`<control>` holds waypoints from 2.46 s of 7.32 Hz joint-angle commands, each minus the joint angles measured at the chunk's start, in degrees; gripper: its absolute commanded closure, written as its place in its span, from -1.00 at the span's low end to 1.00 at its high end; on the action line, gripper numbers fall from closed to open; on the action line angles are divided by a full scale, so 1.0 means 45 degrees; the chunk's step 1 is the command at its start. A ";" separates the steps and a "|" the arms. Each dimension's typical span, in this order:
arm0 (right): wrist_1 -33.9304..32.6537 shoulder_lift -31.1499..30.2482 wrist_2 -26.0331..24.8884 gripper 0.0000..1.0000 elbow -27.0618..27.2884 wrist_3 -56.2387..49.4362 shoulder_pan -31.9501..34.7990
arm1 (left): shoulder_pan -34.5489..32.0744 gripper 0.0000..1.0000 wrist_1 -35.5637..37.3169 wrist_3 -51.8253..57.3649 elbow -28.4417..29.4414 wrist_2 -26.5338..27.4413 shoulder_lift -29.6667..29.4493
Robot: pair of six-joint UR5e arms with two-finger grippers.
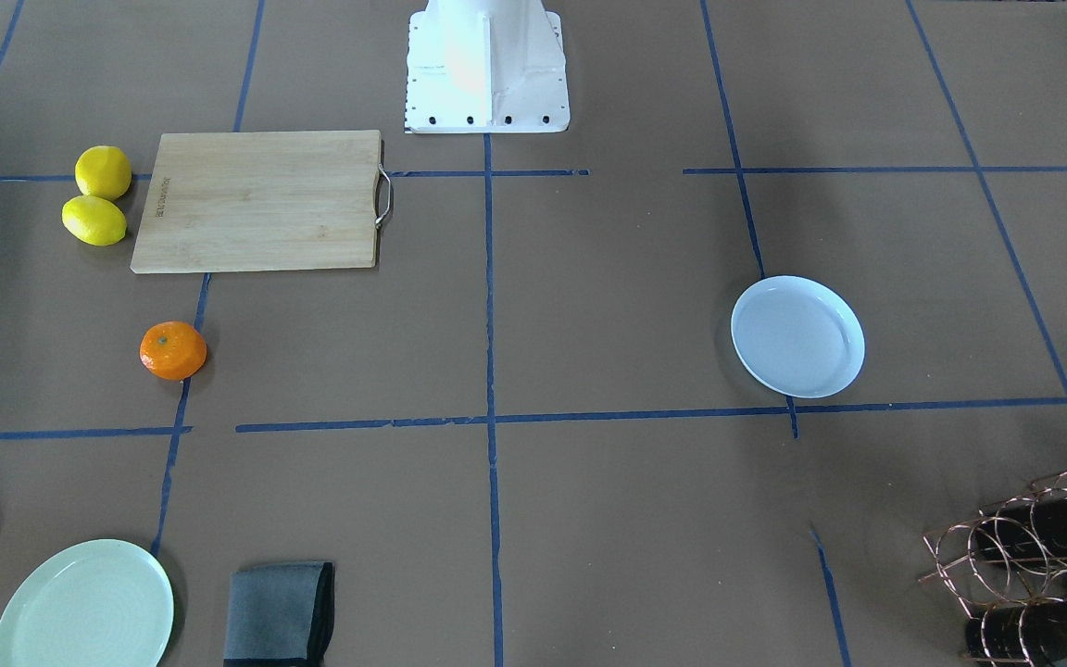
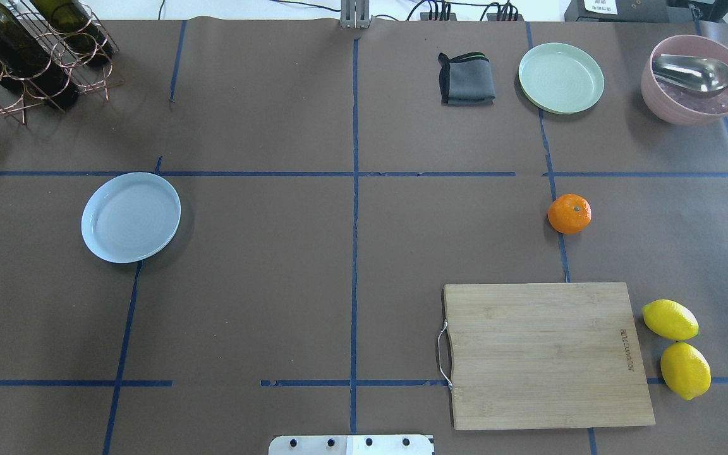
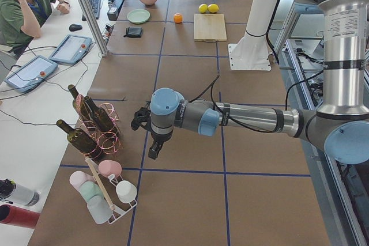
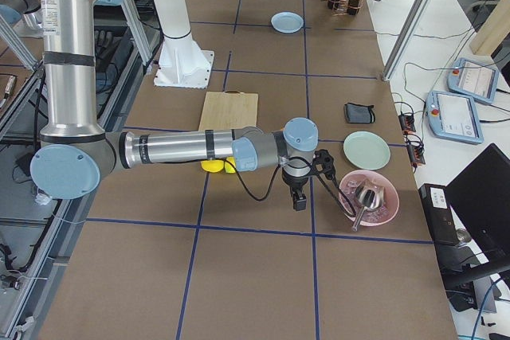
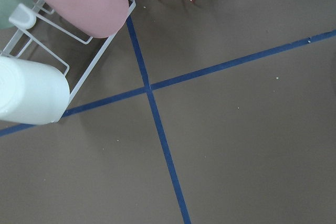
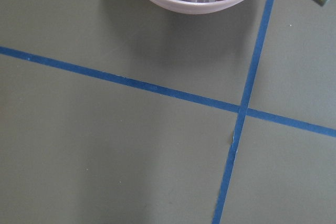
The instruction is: Pick orange to plate
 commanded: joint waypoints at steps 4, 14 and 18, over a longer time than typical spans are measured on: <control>-0.0033 -0.0250 0.0111 -1.00 0.0015 -0.2388 -0.0001 | 0.0057 -1.00 -0.4574 -0.0884 0.1028 -0.0054 -0.0737; -0.0053 -0.0505 0.0131 -1.00 -0.0024 -0.2330 -0.0001 | 0.6783 -0.57 -1.0833 -1.5365 0.1522 0.4291 0.0572; -0.0033 -0.0680 0.0131 -1.00 0.0034 -0.2330 0.0019 | 0.9076 -0.11 -1.0755 -1.8348 0.1987 0.5414 -0.0756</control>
